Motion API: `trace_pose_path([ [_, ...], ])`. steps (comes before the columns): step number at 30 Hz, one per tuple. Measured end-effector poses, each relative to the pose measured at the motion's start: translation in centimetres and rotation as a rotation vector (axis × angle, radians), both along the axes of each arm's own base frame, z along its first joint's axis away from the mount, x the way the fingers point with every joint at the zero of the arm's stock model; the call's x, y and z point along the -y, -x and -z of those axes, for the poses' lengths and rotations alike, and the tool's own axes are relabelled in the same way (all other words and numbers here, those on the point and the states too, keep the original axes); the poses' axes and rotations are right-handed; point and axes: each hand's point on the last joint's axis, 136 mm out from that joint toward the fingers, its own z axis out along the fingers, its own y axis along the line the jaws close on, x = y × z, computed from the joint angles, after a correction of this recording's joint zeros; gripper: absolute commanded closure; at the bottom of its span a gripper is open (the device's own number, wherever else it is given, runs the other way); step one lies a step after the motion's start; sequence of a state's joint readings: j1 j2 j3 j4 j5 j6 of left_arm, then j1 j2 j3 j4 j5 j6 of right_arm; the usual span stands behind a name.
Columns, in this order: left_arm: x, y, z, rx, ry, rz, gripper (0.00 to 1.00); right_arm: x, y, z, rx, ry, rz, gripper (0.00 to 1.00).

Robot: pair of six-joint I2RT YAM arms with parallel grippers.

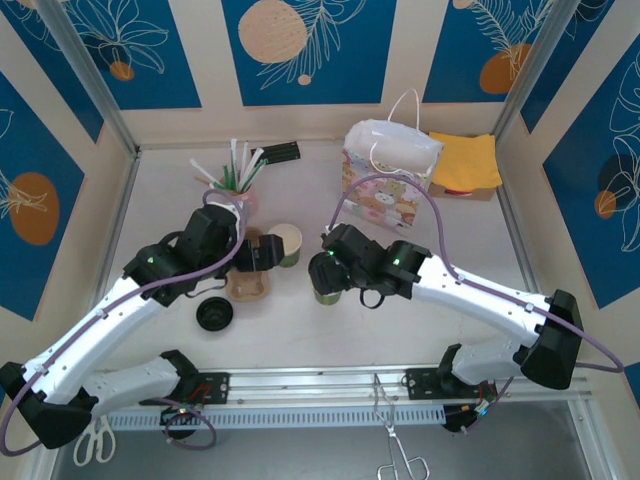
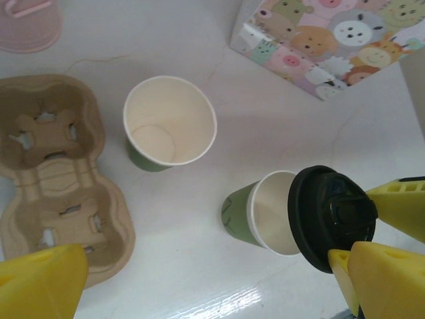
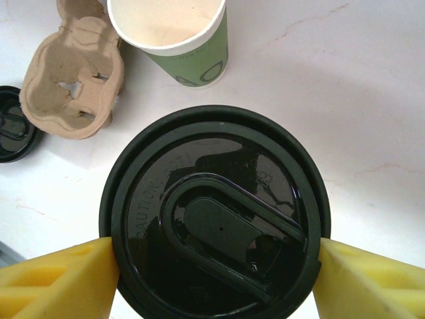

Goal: Pack the takeout coffee

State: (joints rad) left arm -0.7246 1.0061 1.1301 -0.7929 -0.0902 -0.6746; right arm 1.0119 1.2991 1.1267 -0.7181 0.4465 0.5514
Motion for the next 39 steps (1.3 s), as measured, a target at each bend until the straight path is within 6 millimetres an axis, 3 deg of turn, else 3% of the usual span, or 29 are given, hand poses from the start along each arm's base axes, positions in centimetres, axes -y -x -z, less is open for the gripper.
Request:
trace_pose_path([
  [8,-0.7,0.2,0.8,-0.021,-0.034,-0.019,0.00,-0.1,-0.2,2.2,0.045,0.070,-0.010,0.27],
  [39,-0.7,0.3,1.0,-0.029,-0.040,-0.021,0.00,-0.3,-0.3,4.2,0.046,0.126,-0.017,0.26],
])
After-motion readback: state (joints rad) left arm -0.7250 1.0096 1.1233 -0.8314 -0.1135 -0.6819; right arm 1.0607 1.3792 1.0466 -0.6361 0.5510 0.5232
